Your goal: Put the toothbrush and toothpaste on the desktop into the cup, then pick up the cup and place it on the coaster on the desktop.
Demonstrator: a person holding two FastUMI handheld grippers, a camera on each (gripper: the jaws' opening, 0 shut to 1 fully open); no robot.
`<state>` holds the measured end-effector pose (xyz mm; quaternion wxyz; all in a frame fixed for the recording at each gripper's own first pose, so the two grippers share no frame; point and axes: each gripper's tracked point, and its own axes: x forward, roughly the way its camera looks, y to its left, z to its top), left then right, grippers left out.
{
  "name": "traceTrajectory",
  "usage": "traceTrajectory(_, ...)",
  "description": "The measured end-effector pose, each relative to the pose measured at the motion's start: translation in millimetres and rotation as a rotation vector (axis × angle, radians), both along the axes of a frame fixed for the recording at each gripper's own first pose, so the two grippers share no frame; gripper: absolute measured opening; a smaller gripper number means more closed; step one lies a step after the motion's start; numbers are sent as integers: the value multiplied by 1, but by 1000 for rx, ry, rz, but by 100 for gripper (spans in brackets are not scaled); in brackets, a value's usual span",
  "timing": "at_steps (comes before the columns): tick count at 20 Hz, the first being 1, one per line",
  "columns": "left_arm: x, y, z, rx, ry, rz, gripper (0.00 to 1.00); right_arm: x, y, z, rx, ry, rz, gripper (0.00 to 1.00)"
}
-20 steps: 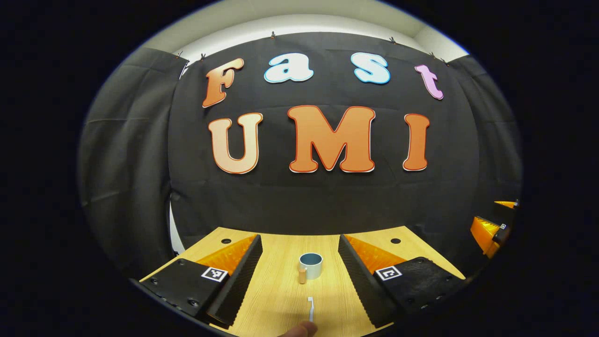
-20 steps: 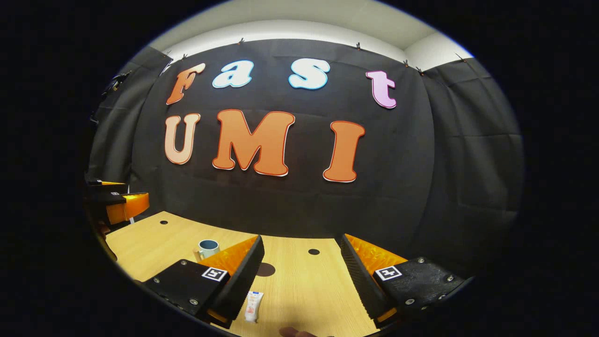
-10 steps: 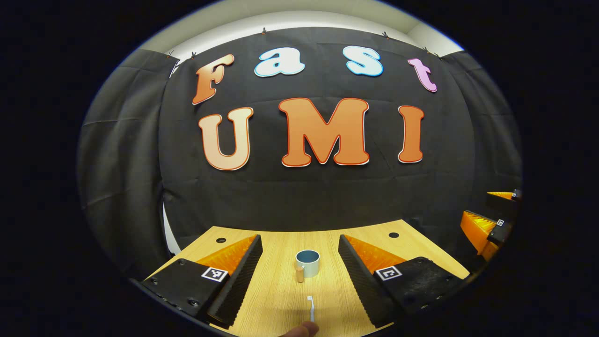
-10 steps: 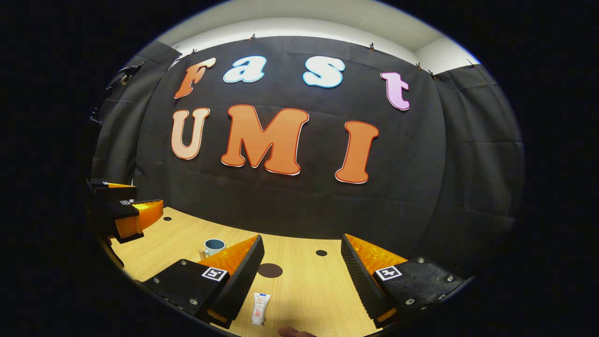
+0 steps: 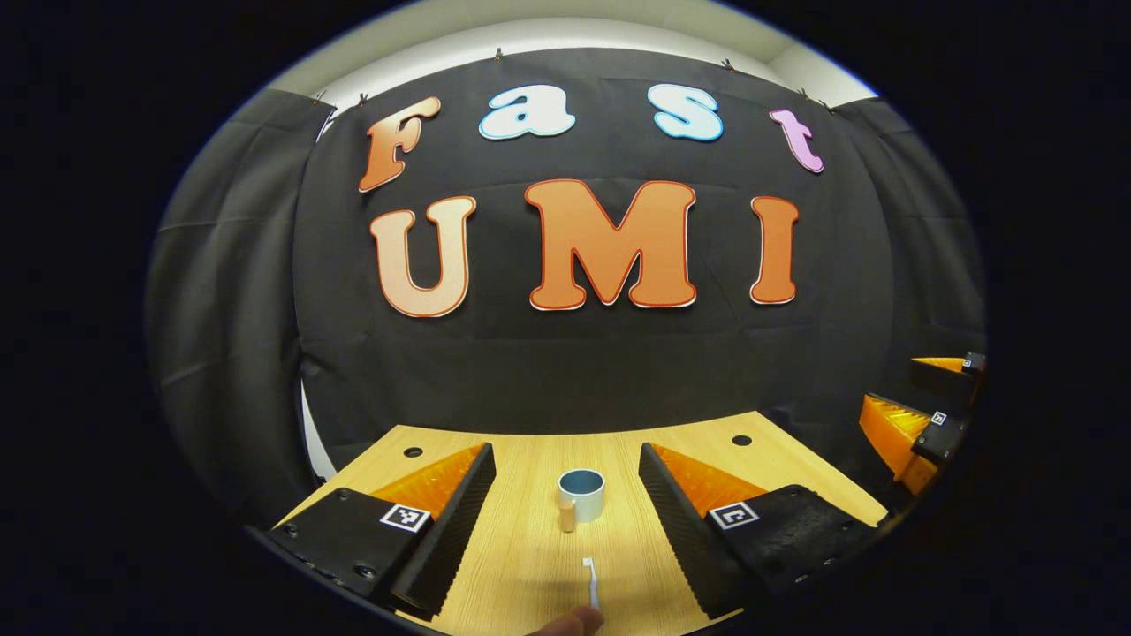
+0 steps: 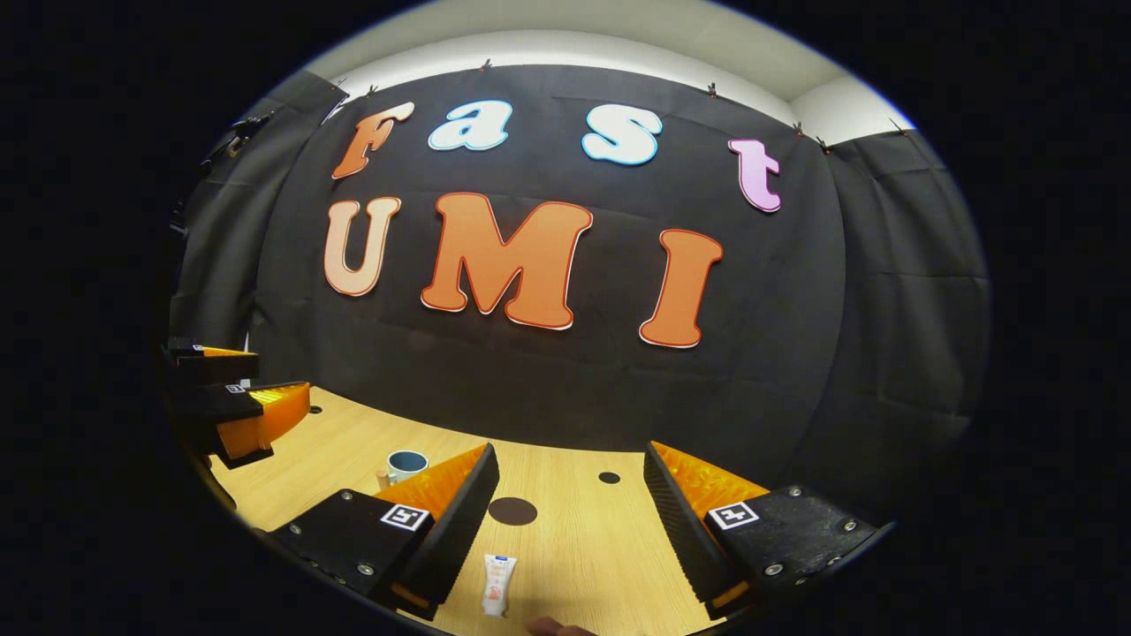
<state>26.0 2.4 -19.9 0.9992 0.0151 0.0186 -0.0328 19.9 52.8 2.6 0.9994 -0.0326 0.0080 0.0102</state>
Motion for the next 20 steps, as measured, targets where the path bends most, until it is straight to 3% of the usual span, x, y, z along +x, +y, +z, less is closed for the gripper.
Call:
traceTrajectory(7,10,5,-18,46,20,-26,98,-1,14,-18,10,54,21,99)
traceTrajectory(11,12,7,-58,67,79,-24,98,1,20,-44,15,125,44,99)
traceTrajectory(20,20,-28,-190,54,334,-113,99,-1,27,-104,-14,310,83,99)
